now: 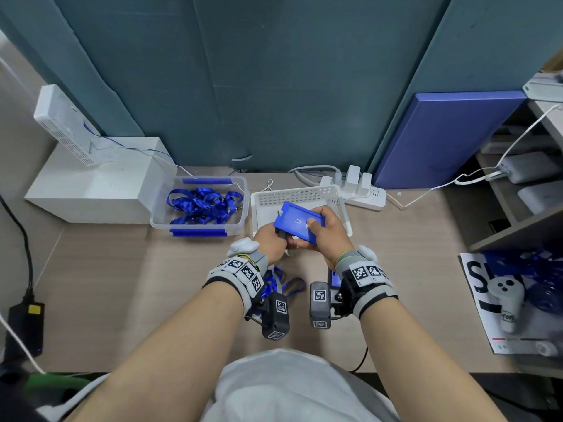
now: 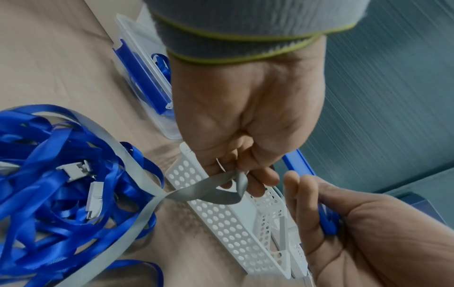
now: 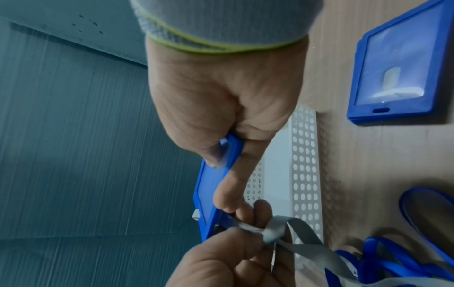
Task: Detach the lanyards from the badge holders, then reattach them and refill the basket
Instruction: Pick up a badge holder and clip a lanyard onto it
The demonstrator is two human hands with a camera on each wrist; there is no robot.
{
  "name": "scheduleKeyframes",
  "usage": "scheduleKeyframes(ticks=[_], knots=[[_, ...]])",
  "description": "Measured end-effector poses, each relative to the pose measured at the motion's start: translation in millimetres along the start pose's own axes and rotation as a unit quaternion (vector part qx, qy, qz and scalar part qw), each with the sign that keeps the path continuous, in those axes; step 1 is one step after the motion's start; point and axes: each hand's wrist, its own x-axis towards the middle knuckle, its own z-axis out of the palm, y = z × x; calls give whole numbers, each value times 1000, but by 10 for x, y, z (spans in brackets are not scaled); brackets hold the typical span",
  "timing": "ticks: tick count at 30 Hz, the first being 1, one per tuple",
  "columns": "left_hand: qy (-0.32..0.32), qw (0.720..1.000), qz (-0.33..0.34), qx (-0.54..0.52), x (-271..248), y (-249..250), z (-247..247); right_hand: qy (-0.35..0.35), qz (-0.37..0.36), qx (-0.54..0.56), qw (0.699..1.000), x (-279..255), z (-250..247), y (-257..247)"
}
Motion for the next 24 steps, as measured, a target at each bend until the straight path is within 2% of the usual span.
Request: scheduleKeyframes(ticks=[3,7,12,15,19,24], knots=[[-6,1000,-2,-18,5,-38,12,10,1,-11,1000,4,21,-10],[-52,996,-28,-64,-23,-55,-2,43,-8,-22,999,13,16,-32],[-105,985,-55,-127,-79,74,-72,62,-66,-141,986,55,-42,24],[-139,972,-82,-171,-106,97,-155,38,-77,-212,974,74,-91,80],[-151,956,-59,-243,-92,-45,-216,-1,-73,-237,969,29,-114,87],[-134,952,-52,-270,-7,-155,-285,-58,-60,-260,962,0,-175,106]])
